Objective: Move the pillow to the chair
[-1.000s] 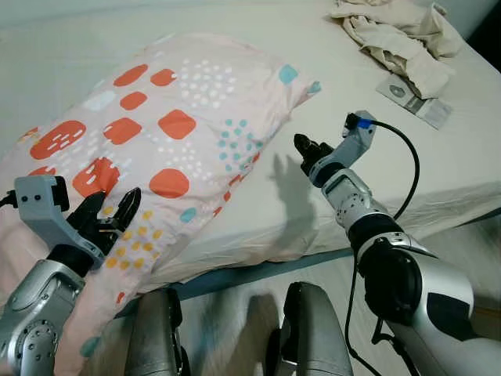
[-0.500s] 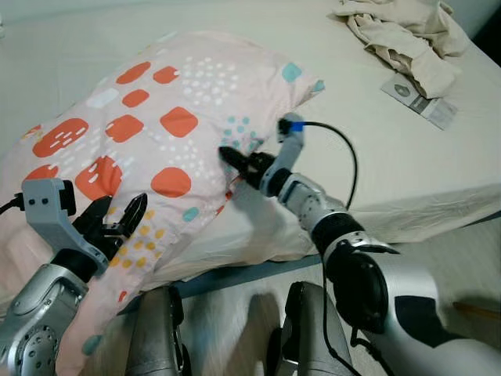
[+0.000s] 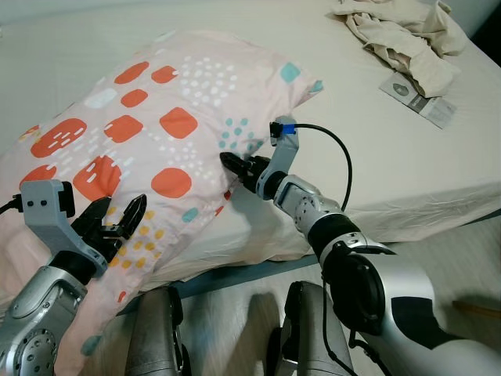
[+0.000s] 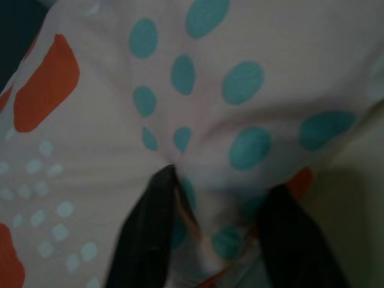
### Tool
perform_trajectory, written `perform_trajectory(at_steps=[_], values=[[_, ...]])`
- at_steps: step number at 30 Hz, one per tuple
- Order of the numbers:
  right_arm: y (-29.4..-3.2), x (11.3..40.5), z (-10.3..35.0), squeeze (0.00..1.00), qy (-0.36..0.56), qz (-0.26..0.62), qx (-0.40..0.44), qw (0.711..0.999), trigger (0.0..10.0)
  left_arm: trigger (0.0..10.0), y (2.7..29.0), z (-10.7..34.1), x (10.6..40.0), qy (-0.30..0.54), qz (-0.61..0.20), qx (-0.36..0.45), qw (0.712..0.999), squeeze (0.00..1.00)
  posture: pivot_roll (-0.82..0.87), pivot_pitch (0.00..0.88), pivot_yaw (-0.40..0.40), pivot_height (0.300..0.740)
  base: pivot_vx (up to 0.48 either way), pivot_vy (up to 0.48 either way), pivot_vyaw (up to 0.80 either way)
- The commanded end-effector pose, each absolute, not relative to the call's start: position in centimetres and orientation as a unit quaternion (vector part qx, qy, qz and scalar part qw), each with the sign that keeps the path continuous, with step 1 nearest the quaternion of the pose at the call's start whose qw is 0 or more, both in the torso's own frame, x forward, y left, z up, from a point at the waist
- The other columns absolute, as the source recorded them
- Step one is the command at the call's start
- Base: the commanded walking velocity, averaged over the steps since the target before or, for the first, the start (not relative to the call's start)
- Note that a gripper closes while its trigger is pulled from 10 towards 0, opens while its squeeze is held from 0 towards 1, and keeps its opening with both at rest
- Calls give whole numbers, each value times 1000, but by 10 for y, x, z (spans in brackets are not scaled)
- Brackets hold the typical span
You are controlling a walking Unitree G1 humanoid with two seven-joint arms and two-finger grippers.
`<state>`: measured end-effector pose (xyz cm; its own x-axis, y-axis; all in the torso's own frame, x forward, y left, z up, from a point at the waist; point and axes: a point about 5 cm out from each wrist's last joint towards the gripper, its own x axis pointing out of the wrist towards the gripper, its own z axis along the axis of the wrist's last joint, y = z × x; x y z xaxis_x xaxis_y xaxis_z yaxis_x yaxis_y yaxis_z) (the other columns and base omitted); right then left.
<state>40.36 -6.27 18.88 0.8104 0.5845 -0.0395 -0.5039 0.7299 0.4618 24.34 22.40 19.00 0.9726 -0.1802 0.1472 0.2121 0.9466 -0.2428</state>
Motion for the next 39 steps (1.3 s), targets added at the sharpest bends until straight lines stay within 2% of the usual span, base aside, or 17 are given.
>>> perform_trajectory(at_steps=[1,5,13,14,15,18,22,28,32,35,38,39], values=[[-69,402,179,0,102,276,226,929,0,10000,227,185,241,-42,-93,-121,987,0,266,379,-87,566,0,0,0],[-85,406,180,0,91,228,234,941,0,10000,229,185,243,-42,-90,-118,988,0,267,376,-75,566,0,0,0],[-92,407,177,0,85,204,237,946,0,10000,229,184,247,-43,-86,-117,988,0,257,367,-75,566,0,0,0],[-106,409,177,0,72,160,250,952,0,10000,229,183,249,-45,-82,-117,989,0,243,353,-84,566,0,0,0],[-106,409,177,0,72,160,250,952,0,10000,229,183,249,-45,-82,-117,989,0,243,353,-84,566,0,0,0],[-138,411,180,0,34,79,272,959,0,10000,229,181,251,-53,-72,-124,988,0,201,323,-91,566,0,0,0],[-146,408,176,0,5,75,277,958,0,10000,226,177,256,-53,-68,-129,988,0,152,282,-88,566,0,0,0],[-146,402,161,0,-2,56,238,970,0,10000,214,168,264,-44,-78,-135,987,0,116,252,-82,566,0,0,0],[-142,394,146,0,-4,9,207,978,0,10000,210,163,270,-40,-78,-134,987,0,82,226,-86,566,0,0,0],[-134,388,137,0,0,-9,196,981,0,10000,211,162,273,-41,-73,-129,988,0,76,218,-88,566,0,0,0],[-106,377,126,0,-6,19,187,982,0,10000,213,163,279,-50,-67,-123,989,0,74,204,-98,566,0,0,0],[-106,377,126,0,-6,19,187,982,0,10000,213,163,279,-50,-67,-123,989,0,74,204,-98,566,0,0,0]])
